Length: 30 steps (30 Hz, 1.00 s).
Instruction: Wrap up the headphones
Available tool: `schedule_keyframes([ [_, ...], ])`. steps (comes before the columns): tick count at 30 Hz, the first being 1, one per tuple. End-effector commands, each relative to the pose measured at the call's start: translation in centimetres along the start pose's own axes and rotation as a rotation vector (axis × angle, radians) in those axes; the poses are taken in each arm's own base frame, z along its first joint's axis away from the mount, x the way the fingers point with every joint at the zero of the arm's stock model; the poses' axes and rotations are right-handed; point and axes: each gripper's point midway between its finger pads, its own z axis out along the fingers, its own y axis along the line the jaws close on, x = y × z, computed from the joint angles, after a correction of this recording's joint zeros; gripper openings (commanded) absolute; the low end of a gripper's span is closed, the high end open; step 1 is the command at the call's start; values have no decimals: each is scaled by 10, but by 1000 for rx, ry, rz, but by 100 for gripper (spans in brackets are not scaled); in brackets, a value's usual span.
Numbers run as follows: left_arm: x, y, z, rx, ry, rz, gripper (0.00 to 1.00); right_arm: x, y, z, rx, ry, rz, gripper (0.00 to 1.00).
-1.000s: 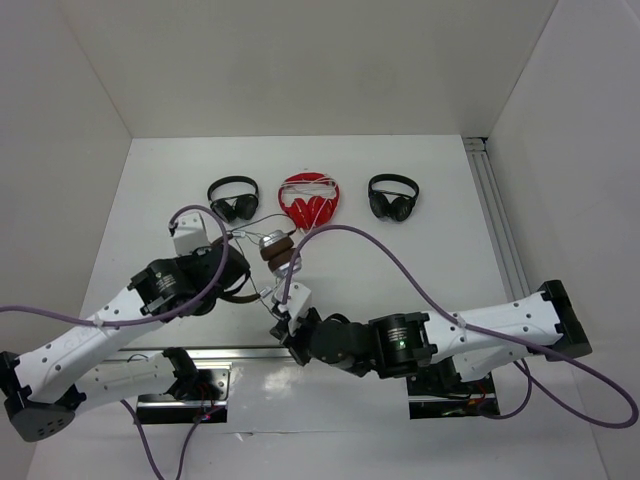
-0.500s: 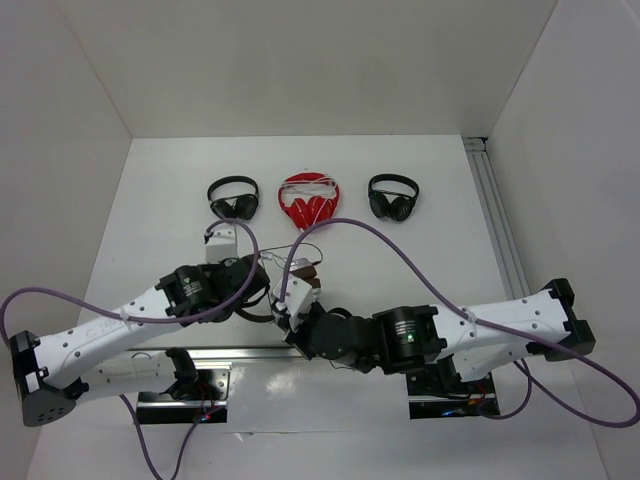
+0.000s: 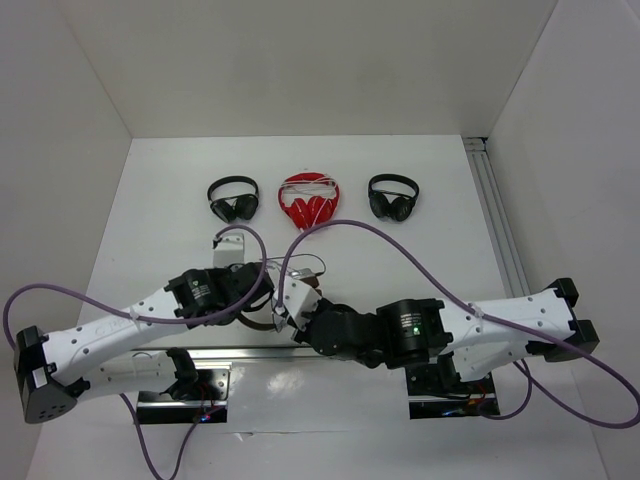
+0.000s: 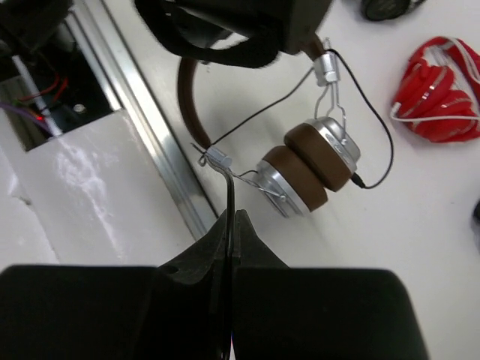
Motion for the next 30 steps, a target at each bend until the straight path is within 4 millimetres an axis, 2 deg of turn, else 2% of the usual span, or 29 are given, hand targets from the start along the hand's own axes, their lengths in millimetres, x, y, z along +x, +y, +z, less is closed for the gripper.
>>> schedule_keyframes([
  [1, -13, -14, -6, 73, -42, -49, 0, -13, -34, -14, 130, -31, 1, 0],
  [3, -14, -20, -8, 103, -45, -26, 0, -14, -53, -9, 234, -53, 24, 0],
  [5, -11, -30, -7, 147, -31, -3, 0, -24, -77, -13, 337, -103, 68, 1],
  [9, -8, -37, -8, 181, -27, 27, 0, -40, -103, -14, 405, -166, 106, 2],
  [11, -7, -37, -8, 187, -21, 37, 0, -44, -108, -13, 405, -176, 104, 4],
  [12, -6, -42, -10, 210, -19, 50, 0, -51, -116, -15, 424, -187, 104, 4],
  [16, -12, -48, -16, 245, -25, 75, 0, -79, -127, -20, 420, -219, 111, 5],
  [19, -25, -51, -26, 267, -45, 66, 0, -89, -129, -18, 436, -207, 65, 5],
  [20, -29, -50, -30, 276, -54, 66, 0, -101, -134, -24, 452, -228, 73, 5],
  [24, -55, -42, -49, 260, -104, 64, 0, -118, -154, -31, 517, -222, 39, 6],
  [26, -61, -38, -52, 245, -113, 65, 0, -127, -162, -38, 533, -241, 46, 6],
  [28, -68, -33, -57, 228, -130, 71, 0, -132, -169, -42, 549, -252, 44, 14],
  [30, -72, -27, -61, 214, -136, 74, 0, -134, -173, -42, 555, -257, 43, 17],
])
